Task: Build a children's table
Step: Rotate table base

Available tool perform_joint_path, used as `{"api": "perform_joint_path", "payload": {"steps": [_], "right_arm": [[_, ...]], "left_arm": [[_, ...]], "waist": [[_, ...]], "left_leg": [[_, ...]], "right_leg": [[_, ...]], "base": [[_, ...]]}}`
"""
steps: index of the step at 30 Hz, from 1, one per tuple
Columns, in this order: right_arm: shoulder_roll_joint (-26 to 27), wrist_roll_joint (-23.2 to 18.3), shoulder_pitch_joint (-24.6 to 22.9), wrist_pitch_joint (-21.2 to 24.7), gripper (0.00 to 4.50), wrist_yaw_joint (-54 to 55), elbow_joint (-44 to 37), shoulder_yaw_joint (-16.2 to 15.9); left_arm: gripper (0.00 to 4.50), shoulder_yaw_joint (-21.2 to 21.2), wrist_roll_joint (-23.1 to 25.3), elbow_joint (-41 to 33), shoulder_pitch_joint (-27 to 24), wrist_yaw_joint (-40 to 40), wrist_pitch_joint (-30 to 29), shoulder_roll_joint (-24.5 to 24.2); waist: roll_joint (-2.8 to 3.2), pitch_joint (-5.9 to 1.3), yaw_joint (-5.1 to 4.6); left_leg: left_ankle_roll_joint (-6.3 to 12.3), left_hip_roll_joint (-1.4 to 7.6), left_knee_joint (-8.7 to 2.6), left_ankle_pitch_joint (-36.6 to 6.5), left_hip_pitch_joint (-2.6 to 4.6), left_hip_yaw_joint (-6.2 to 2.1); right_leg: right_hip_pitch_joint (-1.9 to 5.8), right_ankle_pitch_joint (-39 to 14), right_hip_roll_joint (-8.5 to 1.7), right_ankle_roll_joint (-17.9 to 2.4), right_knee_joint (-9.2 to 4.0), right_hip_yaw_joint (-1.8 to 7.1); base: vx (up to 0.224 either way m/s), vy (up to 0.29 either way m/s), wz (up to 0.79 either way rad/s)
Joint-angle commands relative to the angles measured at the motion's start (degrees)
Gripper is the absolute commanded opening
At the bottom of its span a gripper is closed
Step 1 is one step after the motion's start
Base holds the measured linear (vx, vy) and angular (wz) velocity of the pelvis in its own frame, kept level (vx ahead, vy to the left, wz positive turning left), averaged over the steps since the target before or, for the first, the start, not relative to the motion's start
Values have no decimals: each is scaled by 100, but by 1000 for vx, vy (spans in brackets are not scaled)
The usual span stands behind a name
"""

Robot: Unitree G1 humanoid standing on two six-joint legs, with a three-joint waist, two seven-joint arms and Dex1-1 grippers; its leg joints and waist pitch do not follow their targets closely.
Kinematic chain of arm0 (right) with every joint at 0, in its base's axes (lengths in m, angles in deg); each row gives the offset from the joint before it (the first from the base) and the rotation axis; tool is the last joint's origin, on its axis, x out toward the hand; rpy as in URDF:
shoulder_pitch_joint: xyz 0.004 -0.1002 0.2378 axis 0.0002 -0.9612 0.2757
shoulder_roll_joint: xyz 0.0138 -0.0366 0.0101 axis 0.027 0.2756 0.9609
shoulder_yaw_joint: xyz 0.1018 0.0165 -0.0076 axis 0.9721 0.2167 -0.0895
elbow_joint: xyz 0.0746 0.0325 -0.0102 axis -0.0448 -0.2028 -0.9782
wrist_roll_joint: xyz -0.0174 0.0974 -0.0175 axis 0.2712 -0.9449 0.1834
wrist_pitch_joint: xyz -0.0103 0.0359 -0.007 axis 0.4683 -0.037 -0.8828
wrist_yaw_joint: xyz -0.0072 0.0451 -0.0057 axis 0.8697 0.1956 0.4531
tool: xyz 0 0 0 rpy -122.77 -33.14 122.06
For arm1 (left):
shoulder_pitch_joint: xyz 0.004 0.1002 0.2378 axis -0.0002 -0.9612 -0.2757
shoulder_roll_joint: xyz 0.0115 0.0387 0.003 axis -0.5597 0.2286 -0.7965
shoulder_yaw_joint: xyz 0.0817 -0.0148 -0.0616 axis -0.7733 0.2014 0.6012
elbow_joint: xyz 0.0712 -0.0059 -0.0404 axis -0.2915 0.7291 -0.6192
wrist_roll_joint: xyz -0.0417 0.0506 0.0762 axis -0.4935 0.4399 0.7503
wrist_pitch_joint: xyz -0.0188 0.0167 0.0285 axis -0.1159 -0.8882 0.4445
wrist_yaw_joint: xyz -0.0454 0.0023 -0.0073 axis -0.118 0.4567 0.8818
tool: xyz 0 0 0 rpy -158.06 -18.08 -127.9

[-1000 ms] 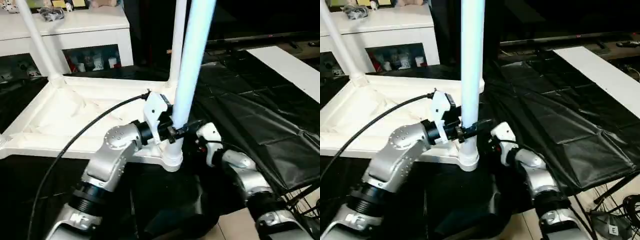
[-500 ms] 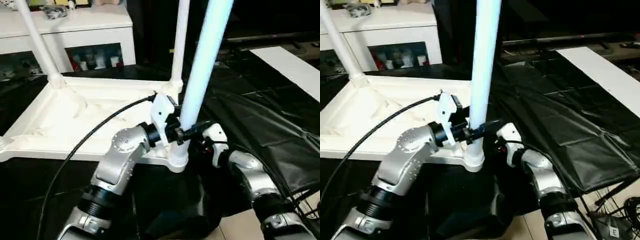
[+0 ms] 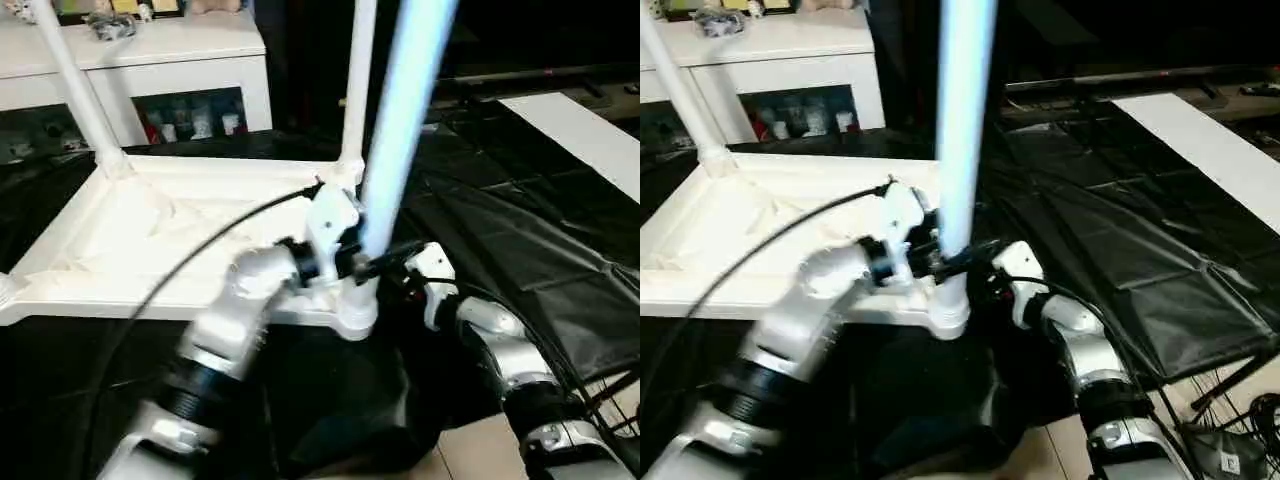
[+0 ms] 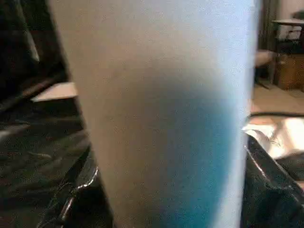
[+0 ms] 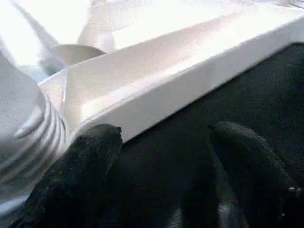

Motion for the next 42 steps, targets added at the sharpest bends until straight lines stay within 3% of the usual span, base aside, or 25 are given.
{"api": "perform_joint_path", "payload": {"steps": [1, 5, 9, 11, 17, 18, 19, 20, 22, 23, 26, 28, 29, 34, 35, 38, 42], "right_arm": [[-27, -140, 167, -172, 367, -174, -169, 12], [-274, -231, 223, -207, 367, -303, -183, 143], [-399, -211, 192, -243, 367, -406, -234, 149], [-526, -204, 132, -250, 367, -523, -314, 143], [-920, -174, -73, -162, 367, -1004, -657, -49], [-1051, -129, -141, -57, 367, -1206, -794, -160], [-1099, -108, -166, -33, 367, -1277, -843, -201], [-1264, -25, -247, 35, 367, -1483, -1001, -326], [-1413, 36, -310, 117, 367, -1627, -1178, -396], [-1486, 40, -339, 167, 367, -1702, -1292, -417], [-1672, 18, -424, 326, 367, -1879, -1617, -488], [-1745, 24, -454, 384, 367, -1934, -1731, -515], [-1834, 12, -482, 445, 367, -2002, -1889, -553], [-1932, -123, -558, 741, 367, -2236, -2333, -636], [-1945, -127, -574, 792, 367, -2239, -2415, -636], [-1962, -133, -567, 838, 367, -2217, -2455, -650], [-1959, -116, -565, 921, 367, -2213, -2533, -690]], "left_arm": [[302, 6, -196, -294, -95, 536, -196, -273], [302, -161, -293, -425, -287, 1465, -497, -1141], [302, -188, -307, -330, -281, 1758, -575, -1389], [302, -210, -170, -148, -237, 1884, -493, -1564], [302, -450, 543, 638, 67, 1939, 21, -1952], [277, -577, 688, 802, 117, 2038, 161, -2009], [277, -614, 732, 860, 133, 2068, 211, -2021], [268, -692, 865, 1103, 217, 2069, 359, -1986], [262, -737, 995, 1429, 358, 1987, 592, -1866], [250, -763, 1054, 1590, 433, 1961, 721, -1805], [224, -858, 1089, 1752, 529, 2148, 639, -1766], [217, -936, 1154, 1799, 550, 2234, 648, -1792], [204, -1004, 1291, 1989, 608, 2196, 807, -1773], [171, -1092, 1532, 2370, 708, 2247, 1065, -1775], [146, -1089, 1574, 2422, 703, 2278, 1088, -1798], [132, -1084, 1644, 2554, 734, 2134, 1185, -1793], [89, -1031, 1813, 2808, 796, 1779, 1235, -1738]], "waist": [[-31, -352, 51], [40, -364, 77], [68, -378, 134], [71, -380, 165], [64, -347, 187], [89, -351, 183], [75, -342, 189], [105, -343, 195], [82, -335, 185], [84, -362, 207], [65, -362, 233], [70, -357, 234], [110, -366, 228], [109, -375, 245], [117, -371, 265], [74, -366, 294], [60, -368, 327]], "left_leg": [[210, 142, -410, -1852, 17, -38], [274, 143, -398, -1526, 45, -17], [280, 150, -366, -1370, 82, 20], [267, 147, -366, -1377, 64, 18], [212, 129, -383, -1648, 76, 9], [191, 129, -381, -1659, 74, 9], [185, 136, -389, -1726, 79, 6], [187, 136, -390, -1740, 80, -1], [209, 127, -386, -1726, 56, 5], [217, 125, -366, -1664, 71, 7], [269, 132, -365, -1494, 39, -5], [303, 140, -369, -1472, 38, -8], [314, 142, -357, -1492, 52, -1], [349, 146, -353, -1471, 44, -12], [326, 155, -356, -1543, 62, -9], [274, 158, -365, -1614, 71, -7], [266, 150, -354, -1540, 72, -2]], "right_leg": [[277, -1792, -258, -1181, -442, 187], [283, -1247, -210, -1377, -349, 177], [270, -893, -208, -1511, -315, 188], [295, -812, -215, -1521, -293, 184], [293, -1454, -232, -1279, -376, 191], [295, -1491, -239, -1272, -368, 193], [285, -1606, -235, -1232, -390, 192], [285, -1618, -240, -1230, -396, 192], [293, -1548, -224, -1244, -410, 189], [304, -1497, -245, -1265, -397, 195], [326, -1419, -255, -1288, -374, 187], [318, -1384, -250, -1316, -370, 187], [308, -1312, -246, -1338, -383, 189], [324, -1233, -252, -1359, -362, 181], [305, -1317, -261, -1360, -381, 183], [295, -1463, -263, -1342, -388, 188], [288, -1491, -269, -1283, -379, 195]], "base": [[0, 0, 0], [0, 0, 0], [0, 0, 0], [0, 0, 0], [0, 0, 0], [0, 0, 0], [0, 0, 0], [0, 0, 0], [0, 0, 0], [0, 0, 0], [0, 0, 0], [0, 0, 0], [0, 0, 0], [0, 0, 0], [0, 0, 0], [0, 0, 0], [0, 0, 0]]}}
